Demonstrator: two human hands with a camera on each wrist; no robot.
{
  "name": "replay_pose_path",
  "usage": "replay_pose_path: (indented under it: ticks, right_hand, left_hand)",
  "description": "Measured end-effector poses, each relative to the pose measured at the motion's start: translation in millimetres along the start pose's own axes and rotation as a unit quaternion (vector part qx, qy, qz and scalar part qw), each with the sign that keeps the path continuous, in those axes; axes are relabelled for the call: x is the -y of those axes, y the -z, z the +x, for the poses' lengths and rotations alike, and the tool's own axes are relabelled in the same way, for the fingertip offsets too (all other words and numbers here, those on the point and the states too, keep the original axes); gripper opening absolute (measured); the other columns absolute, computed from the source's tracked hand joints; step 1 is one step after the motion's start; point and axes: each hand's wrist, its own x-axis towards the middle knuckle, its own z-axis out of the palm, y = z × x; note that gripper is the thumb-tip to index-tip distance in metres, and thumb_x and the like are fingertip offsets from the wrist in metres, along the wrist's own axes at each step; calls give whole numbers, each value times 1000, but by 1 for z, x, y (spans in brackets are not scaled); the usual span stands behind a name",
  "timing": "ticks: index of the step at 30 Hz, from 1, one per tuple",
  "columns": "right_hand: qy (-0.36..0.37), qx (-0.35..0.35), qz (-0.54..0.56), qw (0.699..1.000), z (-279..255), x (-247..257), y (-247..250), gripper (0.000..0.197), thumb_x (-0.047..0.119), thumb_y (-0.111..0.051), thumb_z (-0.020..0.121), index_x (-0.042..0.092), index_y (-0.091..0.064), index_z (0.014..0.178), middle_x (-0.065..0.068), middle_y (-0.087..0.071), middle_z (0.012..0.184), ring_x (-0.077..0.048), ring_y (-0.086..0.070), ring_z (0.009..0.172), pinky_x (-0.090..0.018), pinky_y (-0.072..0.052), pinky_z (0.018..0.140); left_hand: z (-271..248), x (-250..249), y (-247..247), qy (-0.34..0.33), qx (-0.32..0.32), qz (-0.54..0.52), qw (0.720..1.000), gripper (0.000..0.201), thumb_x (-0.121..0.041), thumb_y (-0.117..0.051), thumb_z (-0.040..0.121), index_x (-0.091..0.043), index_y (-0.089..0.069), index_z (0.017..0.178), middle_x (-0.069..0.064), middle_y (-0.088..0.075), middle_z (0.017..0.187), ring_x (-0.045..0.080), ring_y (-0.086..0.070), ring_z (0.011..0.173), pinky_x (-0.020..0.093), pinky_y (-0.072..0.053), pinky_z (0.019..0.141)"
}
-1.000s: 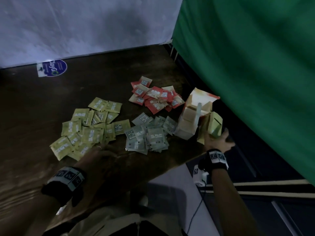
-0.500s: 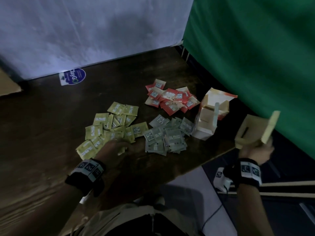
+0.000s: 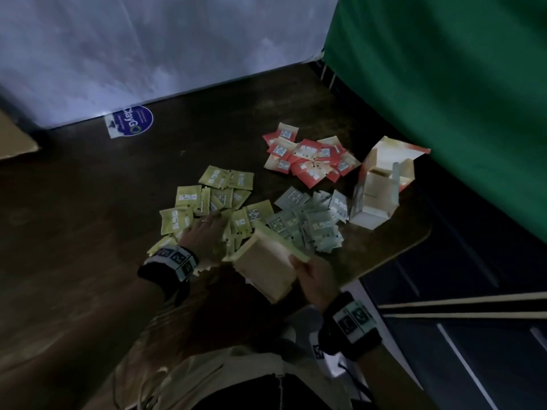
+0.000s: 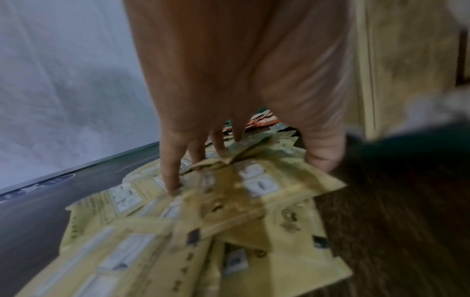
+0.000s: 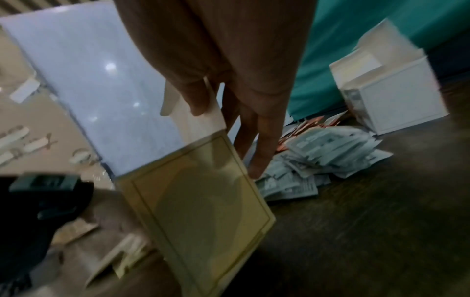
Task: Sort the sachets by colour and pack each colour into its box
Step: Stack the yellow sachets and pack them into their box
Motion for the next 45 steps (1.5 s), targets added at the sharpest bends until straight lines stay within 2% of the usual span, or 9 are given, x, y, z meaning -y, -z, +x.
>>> replay_pose_path:
  ticks: [4, 11, 16, 21, 26, 31, 37, 42, 45]
  right_hand:
    - [2, 26, -32, 999, 17, -2, -14, 35, 18, -56, 94, 5, -56, 127, -14, -63, 121, -21, -61, 105, -14, -40, 78]
    - [66, 50, -10, 997, 19, 18, 10, 84, 25, -74, 79, 18, -26, 147, 0, -31, 150, -14, -31, 137, -33, -37, 105]
    - [152, 4, -58, 987, 14, 51, 19, 75, 28, -81, 71, 19, -44, 135, -3, -43, 132, -12, -42, 121, -34, -41, 100]
    - [60, 154, -240, 957, 8, 55, 4, 105, 55, -84, 55, 29, -31, 142, 0, -24, 146, -19, -28, 134, -43, -34, 109]
    - [86, 83, -97, 988, 15, 59, -2, 65, 39, -77, 75, 16, -51, 130, -4, -46, 130, -17, -45, 120, -24, -37, 93]
    - [171, 6, -10, 985, 30, 83, -15, 52, 33, -75, 78, 10, -57, 121, -5, -56, 117, -9, -57, 99, -4, -43, 71]
    - [191, -51, 56, 979, 46, 99, -22, 30, 21, -64, 89, 1, -61, 111, -13, -65, 99, -14, -60, 78, -8, -46, 62]
    - [150, -109, 80, 979, 55, 89, -11, 12, 10, -73, 80, 6, -67, 89, -2, -64, 77, -1, -53, 64, -8, -42, 61]
    - [82, -113, 166, 976, 60, 90, 5, 8, 12, -72, 81, 15, -67, 86, 6, -63, 73, -4, -59, 66, -19, -49, 60]
  left_hand:
    - [3, 2, 1, 13, -48, -52, 997, 57, -36, -47, 93, -25, -26, 145, 1, -17, 155, 31, -30, 135, 53, -40, 99]
    - [1, 12, 18, 59, -135, -232, 962, 40, -21, -54, 90, -14, -53, 130, 14, -57, 127, 33, -55, 112, 41, -46, 91]
    - [-3, 17, 40, 121, -171, -319, 924, 41, -15, -53, 92, -7, -51, 132, 23, -61, 120, 39, -56, 111, 40, -43, 92]
    - [-17, 12, 67, 137, -198, -356, 903, 32, -26, -54, 93, -4, -62, 116, 18, -65, 106, 36, -61, 101, 35, -45, 81]
    - [-31, -7, 88, 134, -245, -478, 833, 27, -30, -65, 87, -6, -67, 98, 7, -63, 92, 26, -60, 90, 34, -47, 78]
    - [-38, -45, 98, 73, -255, -519, 813, 26, -29, -58, 92, -4, -64, 98, 13, -66, 92, 29, -63, 85, 45, -51, 79]
    - [-39, -73, 103, 6, -230, -562, 794, 34, -26, -44, 96, -10, -51, 126, 16, -62, 108, 34, -60, 99, 44, -48, 83]
    - [-37, -78, 105, 36, -200, -632, 748, 17, -28, -53, 89, -23, -62, 102, 10, -68, 99, 32, -65, 92, 53, -54, 83]
    - [-36, -75, 111, 45, -186, -576, 794, 20, -27, -57, 87, -17, -65, 102, 11, -68, 99, 31, -64, 92, 51, -53, 84]
